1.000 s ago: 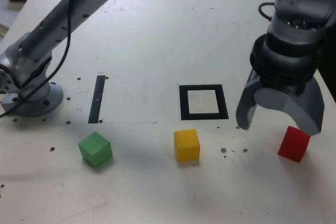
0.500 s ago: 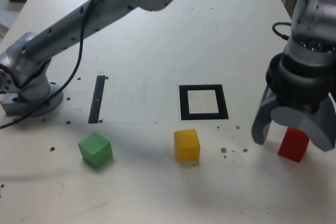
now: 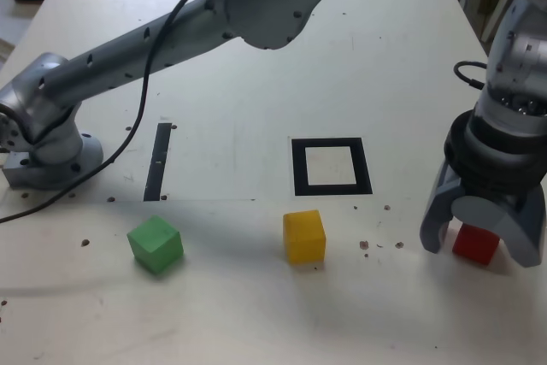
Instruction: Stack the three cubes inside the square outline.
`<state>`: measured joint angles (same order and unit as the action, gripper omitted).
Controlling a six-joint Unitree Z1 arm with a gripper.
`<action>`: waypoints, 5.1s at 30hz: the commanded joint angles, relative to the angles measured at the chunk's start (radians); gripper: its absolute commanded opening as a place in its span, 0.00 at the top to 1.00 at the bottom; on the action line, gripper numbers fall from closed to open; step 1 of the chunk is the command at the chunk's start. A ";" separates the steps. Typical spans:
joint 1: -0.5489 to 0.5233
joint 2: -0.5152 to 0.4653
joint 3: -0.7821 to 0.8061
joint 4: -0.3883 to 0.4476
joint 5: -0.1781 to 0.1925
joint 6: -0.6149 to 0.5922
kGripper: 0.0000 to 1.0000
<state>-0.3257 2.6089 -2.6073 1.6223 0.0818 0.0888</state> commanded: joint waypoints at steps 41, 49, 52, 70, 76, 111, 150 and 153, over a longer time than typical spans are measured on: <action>-0.005 -0.249 0.246 0.010 0.044 -0.098 0.69; 0.047 -0.383 0.442 -0.031 0.048 -0.161 0.69; 0.079 -0.432 0.540 -0.089 0.043 -0.169 0.69; 0.183 -0.590 1.010 -0.414 -0.010 -0.231 0.69; 0.183 -0.596 1.048 -0.432 -0.011 -0.269 0.69; 0.196 -0.542 1.129 -0.523 -0.032 -0.272 0.21; -0.104 -0.653 1.047 -0.309 0.007 -0.573 0.01; -0.128 -0.630 1.045 -0.314 -0.022 -0.601 0.02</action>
<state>-0.4443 1.9611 -1.5569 1.3121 0.0700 -0.5045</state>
